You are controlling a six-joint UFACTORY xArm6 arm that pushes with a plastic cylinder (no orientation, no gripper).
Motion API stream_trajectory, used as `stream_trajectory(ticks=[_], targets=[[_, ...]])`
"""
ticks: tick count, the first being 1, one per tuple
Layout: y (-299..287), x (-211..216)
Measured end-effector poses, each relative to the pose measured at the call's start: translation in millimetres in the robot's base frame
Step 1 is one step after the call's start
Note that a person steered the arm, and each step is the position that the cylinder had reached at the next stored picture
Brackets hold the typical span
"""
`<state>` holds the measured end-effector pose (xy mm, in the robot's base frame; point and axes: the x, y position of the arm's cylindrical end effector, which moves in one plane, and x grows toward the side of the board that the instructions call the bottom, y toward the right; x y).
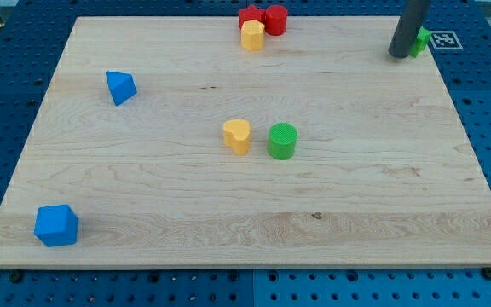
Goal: Move green circle towards center right
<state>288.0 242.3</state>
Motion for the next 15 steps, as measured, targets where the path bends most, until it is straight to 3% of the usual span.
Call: stream_trajectory(ticks=[1,3,4,6,7,9,11,13,15], targets=[[0,0],[-18,62],[-18,63],[-22,146],[-43,181],[-110,200],[-153,249],[-237,226],[-235,226]])
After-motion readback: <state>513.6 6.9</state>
